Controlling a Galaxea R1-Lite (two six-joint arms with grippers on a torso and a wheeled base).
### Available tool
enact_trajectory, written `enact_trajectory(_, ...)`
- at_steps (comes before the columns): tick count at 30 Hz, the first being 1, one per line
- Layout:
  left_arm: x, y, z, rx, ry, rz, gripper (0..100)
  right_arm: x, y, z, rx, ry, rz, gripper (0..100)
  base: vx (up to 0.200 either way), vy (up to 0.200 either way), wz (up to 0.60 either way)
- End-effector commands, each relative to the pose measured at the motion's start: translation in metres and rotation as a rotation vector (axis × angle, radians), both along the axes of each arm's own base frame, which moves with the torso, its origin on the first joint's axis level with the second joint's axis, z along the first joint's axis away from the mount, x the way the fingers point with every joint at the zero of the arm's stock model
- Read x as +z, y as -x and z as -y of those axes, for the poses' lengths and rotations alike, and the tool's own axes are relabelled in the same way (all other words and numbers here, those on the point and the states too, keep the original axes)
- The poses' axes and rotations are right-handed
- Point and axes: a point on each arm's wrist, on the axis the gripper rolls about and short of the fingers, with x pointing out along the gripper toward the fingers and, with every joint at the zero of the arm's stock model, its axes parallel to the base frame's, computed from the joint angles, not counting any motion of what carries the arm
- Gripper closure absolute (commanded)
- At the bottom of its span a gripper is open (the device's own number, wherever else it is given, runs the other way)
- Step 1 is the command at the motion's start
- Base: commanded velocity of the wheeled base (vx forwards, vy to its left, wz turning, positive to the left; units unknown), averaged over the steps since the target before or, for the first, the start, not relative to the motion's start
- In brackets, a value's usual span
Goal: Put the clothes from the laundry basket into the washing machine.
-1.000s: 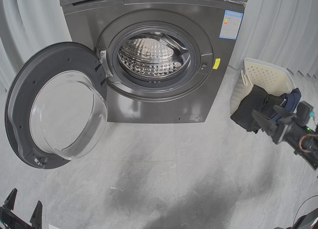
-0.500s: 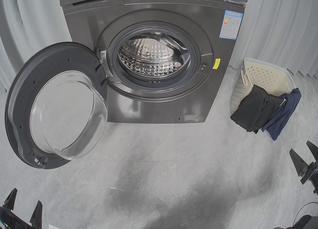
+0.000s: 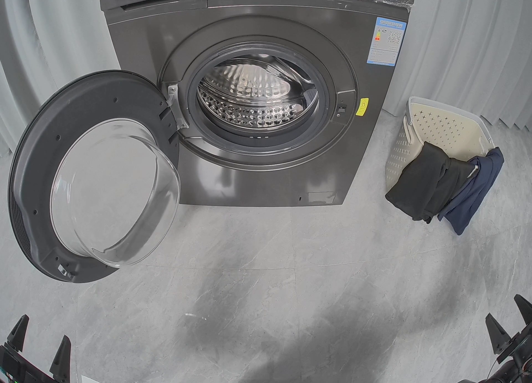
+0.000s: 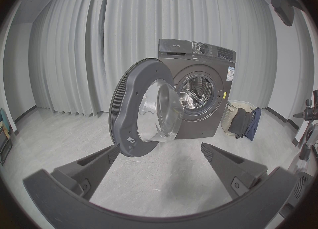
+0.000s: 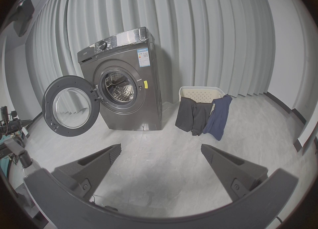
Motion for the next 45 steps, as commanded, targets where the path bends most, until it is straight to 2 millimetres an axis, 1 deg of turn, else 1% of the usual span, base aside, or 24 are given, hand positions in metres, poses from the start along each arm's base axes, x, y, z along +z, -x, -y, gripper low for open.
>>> enact_trajectory(1, -0.0052, -0.0003, 0.0, -0.001, 0.004, -0.004, 0, -0.0082, 0.0095, 0.0011, -0.017, -0.014, 0.078, 0, 0.0, 0.0, 0.0)
enact_trajectory(2, -0.0052, -0.0003, 0.0, -0.001, 0.001, -0.004, 0, -0.0084, 0.01, 0.0016, -0.099, -0.007, 0.082, 0, 0.0, 0.0, 0.0)
enact_trajectory(3, -0.0052, -0.0003, 0.0, 0.001, 0.001, -0.004, 0, -0.0096, 0.0128, 0.0004, -0.145, 0.004, 0.103, 0, 0.0, 0.0, 0.0)
enact_trajectory(4, -0.0052, -0.0003, 0.0, 0.001, 0.003, -0.004, 0, -0.0117, 0.0155, -0.0008, -0.155, 0.011, 0.126, 0, 0.0, 0.0, 0.0)
enact_trajectory(7, -0.0052, -0.0003, 0.0, 0.001, -0.004, -0.004, 0, -0.0164, 0.016, -0.0011, -0.097, 0.027, 0.09, 0, 0.0, 0.0, 0.0)
enact_trajectory(11, -0.0052, -0.0003, 0.0, 0.002, -0.004, -0.004, 0, -0.0167, 0.0164, -0.0017, -0.067, 0.051, 0.096, 0, 0.0, 0.0, 0.0)
enact_trajectory(15, -0.0052, -0.0003, -0.0001, 0.005, 0.003, -0.004, 0, -0.0168, 0.0163, -0.0023, -0.039, 0.071, 0.095, 0, 0.0, -0.2, 0.0)
enact_trajectory(45, -0.0052, -0.0003, -0.0001, 0.007, 0.001, -0.004, 0, -0.017, 0.0165, -0.0021, -0.046, 0.069, 0.095, 0, 0.0, -0.2, 0.0)
